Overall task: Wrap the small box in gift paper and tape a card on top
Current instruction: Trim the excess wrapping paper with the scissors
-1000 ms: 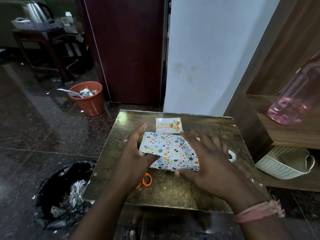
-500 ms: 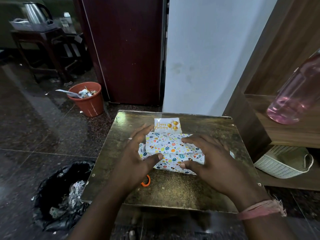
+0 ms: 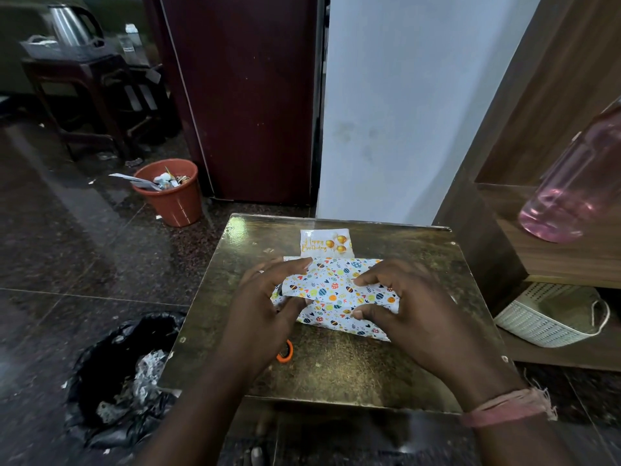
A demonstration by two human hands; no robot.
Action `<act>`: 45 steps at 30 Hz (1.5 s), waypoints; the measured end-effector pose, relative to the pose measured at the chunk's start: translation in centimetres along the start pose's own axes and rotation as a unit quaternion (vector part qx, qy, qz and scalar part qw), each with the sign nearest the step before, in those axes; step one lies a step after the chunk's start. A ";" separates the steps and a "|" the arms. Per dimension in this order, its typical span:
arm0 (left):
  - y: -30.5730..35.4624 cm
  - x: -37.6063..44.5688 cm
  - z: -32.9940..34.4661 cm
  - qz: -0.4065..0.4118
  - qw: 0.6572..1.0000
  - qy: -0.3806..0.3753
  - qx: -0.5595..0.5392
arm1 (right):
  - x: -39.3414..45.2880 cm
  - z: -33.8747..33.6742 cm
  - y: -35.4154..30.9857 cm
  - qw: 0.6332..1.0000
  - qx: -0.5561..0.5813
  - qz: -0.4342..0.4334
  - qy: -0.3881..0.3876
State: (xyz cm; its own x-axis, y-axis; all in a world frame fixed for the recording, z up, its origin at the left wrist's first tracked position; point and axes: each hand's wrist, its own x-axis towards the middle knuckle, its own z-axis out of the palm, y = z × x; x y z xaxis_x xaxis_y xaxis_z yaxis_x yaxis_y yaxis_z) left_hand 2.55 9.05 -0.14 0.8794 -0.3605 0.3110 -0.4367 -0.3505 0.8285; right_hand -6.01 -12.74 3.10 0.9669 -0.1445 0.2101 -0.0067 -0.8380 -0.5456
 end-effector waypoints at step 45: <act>-1.0 0.1 0.7 0.101 0.991 0.047 0.070 | -0.4 0.2 -0.9 0.996 0.001 -0.029 -0.087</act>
State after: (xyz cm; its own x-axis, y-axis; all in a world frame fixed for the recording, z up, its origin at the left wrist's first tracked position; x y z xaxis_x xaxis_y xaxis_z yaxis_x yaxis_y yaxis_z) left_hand 2.94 8.74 -1.24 0.7824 -0.3554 0.5114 -0.6218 -0.3992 0.6739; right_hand -6.31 -11.83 3.41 0.9952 -0.0026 0.0974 0.0505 -0.8414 -0.5381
